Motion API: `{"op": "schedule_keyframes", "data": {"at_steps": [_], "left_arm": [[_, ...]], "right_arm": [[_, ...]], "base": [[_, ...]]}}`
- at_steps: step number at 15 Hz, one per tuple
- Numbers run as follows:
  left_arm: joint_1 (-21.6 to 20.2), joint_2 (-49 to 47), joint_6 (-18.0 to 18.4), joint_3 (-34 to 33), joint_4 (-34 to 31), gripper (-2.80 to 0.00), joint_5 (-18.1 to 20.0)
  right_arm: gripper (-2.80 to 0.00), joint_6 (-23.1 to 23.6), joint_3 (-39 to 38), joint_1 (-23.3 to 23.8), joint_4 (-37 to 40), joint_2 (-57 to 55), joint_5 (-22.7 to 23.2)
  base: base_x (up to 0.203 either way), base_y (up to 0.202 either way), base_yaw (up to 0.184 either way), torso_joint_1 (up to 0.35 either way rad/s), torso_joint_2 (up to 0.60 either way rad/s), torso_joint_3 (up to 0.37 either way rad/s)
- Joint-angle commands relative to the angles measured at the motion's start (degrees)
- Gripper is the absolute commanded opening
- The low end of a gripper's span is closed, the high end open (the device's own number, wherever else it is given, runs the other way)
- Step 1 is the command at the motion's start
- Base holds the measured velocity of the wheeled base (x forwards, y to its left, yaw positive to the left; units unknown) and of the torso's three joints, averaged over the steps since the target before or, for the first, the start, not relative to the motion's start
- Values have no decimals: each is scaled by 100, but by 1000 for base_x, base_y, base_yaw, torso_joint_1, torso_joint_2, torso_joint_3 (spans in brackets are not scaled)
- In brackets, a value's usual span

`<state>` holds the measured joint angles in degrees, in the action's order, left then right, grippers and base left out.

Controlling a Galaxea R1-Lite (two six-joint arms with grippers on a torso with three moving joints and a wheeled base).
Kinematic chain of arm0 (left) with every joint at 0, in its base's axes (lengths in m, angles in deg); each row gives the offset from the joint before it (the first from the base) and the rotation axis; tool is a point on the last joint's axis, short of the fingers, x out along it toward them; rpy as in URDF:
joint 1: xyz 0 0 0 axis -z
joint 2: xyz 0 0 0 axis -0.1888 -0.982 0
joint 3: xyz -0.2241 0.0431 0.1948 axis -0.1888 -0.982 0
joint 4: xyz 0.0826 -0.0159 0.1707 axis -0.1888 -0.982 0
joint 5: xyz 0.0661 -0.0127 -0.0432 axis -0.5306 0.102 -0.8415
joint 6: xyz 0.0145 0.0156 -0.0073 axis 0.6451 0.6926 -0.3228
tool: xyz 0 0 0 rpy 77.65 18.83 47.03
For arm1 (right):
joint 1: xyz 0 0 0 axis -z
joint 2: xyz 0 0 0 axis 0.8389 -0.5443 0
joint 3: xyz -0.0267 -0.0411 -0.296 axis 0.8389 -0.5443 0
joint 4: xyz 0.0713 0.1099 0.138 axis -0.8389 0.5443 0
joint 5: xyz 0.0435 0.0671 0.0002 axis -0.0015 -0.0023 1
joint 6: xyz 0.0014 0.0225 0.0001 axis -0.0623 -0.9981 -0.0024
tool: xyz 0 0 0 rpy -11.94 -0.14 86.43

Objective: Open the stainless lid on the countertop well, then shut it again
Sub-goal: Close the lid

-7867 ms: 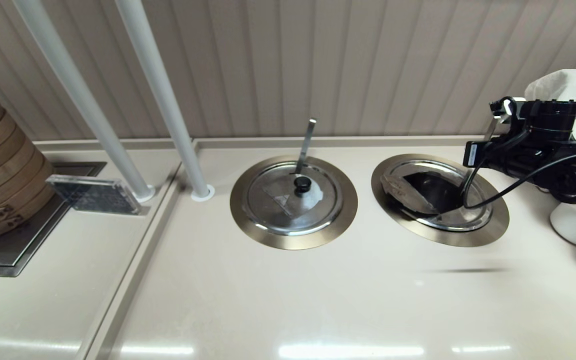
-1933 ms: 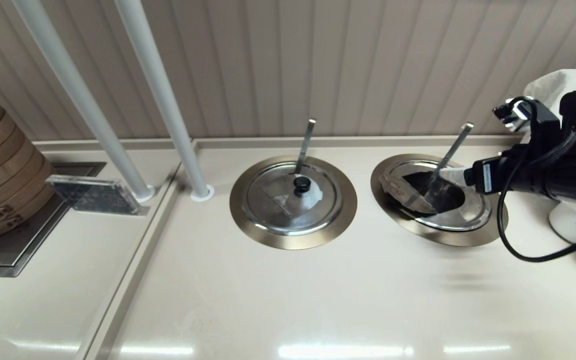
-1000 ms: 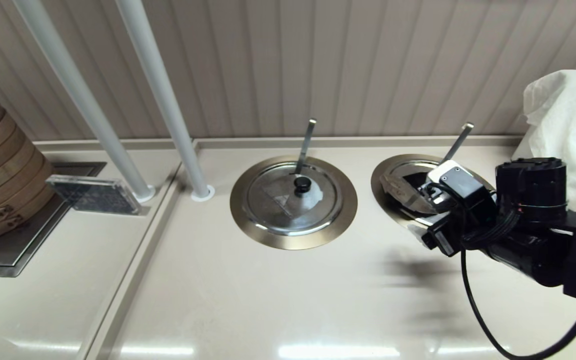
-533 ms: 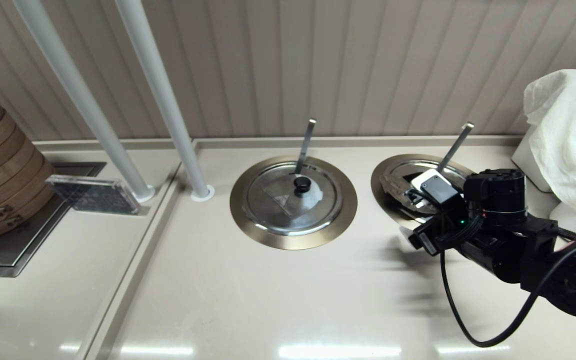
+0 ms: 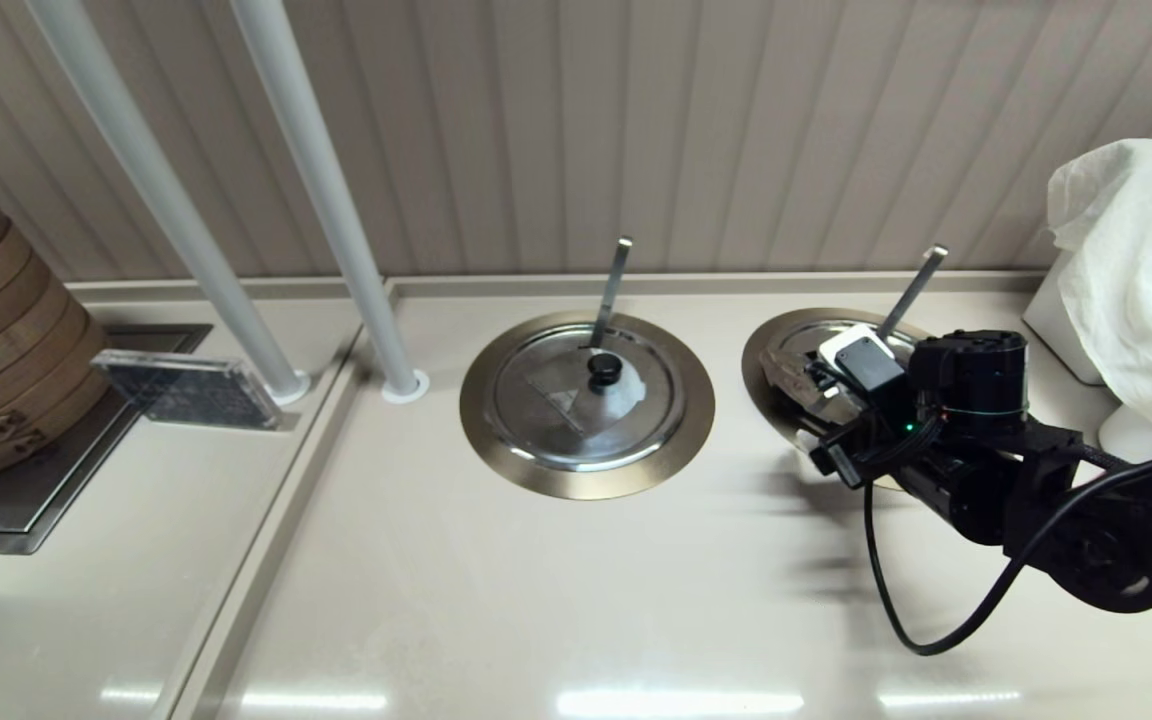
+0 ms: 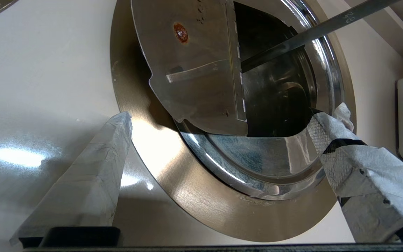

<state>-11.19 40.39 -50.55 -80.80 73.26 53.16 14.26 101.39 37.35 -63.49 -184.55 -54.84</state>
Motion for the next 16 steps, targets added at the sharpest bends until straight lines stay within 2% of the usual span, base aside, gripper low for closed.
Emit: {"op": "schedule_keyframes", "data": {"at_steps": [1, 10, 16], "left_arm": [[-5, 1, -3, -1, 3, -280, -2], [3, 1, -3, -1, 3, -280, -2], [-5, 1, -3, -1, 3, -280, -2]], "right_arm": [[0, 16, 27, 22, -33, -64, -13], [0, -10, 285, 236, -455, -521, -127], [0, -10, 411, 415, -464, -371, -136]], "base": [[0, 0, 0, 0, 0, 0], [0, 0, 0, 0, 0, 0], [0, 0, 0, 0, 0, 0]]}}
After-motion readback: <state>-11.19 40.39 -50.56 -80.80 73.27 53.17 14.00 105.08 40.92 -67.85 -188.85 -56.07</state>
